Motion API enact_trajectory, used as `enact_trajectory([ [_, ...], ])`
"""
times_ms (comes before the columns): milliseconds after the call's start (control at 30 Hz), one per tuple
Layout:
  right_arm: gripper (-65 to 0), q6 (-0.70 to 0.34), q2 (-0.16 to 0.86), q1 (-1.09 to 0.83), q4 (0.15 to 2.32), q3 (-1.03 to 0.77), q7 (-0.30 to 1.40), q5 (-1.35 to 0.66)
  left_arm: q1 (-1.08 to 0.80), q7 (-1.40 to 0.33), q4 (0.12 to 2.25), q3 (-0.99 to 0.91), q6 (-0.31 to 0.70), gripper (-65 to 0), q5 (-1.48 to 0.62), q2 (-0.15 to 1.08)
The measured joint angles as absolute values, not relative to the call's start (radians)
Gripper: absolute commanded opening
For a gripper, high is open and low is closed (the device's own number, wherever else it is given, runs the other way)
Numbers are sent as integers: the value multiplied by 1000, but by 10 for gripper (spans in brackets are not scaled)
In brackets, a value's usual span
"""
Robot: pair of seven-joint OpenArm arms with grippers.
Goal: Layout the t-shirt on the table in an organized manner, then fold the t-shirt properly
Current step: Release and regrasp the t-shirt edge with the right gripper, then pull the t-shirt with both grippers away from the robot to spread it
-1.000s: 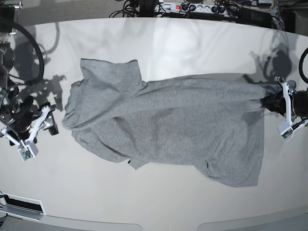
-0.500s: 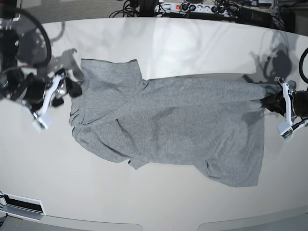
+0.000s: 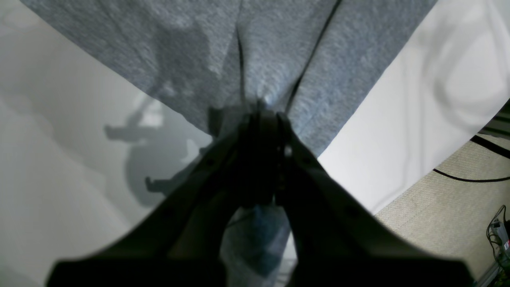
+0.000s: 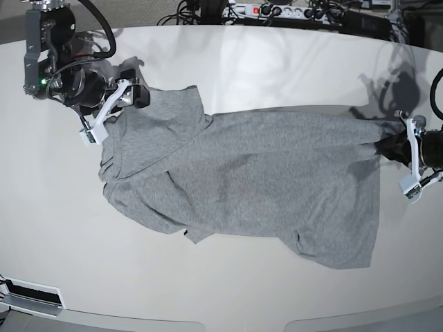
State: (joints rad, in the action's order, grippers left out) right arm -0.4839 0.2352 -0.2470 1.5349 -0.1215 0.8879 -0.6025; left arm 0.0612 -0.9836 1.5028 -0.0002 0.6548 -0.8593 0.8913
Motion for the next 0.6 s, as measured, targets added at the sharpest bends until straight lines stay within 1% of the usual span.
enact_trajectory([
  [233, -207, -455, 228, -241, 1535, -121, 871, -544, 61, -987, 1503, 0, 654, -650, -859, 892],
  [300, -207, -404, 209, -241, 1536, -121, 870, -468, 61, -987, 1503, 0, 654, -650, -860, 891],
  [367, -207, -381, 196, -238, 1536, -121, 857, -422, 61, -987, 1503, 0, 654, -650, -860, 891],
  [433, -207, -360, 196, -237, 1536, -121, 855, -419, 61, -986, 1503, 0, 654, -650, -860, 892],
  [533, -208, -359, 196, -238, 1536, -121, 855, -427, 61, -986, 1503, 0, 655, -650, -860, 891],
  [567, -220, -369, 196, -238, 1536, -121, 856, -426, 61, -986, 1503, 0, 654, -650, -860, 891],
  [600, -255, -382, 192, -239, 1536, -121, 858, -425, 61, -986, 1503, 0, 654, -650, -860, 891],
])
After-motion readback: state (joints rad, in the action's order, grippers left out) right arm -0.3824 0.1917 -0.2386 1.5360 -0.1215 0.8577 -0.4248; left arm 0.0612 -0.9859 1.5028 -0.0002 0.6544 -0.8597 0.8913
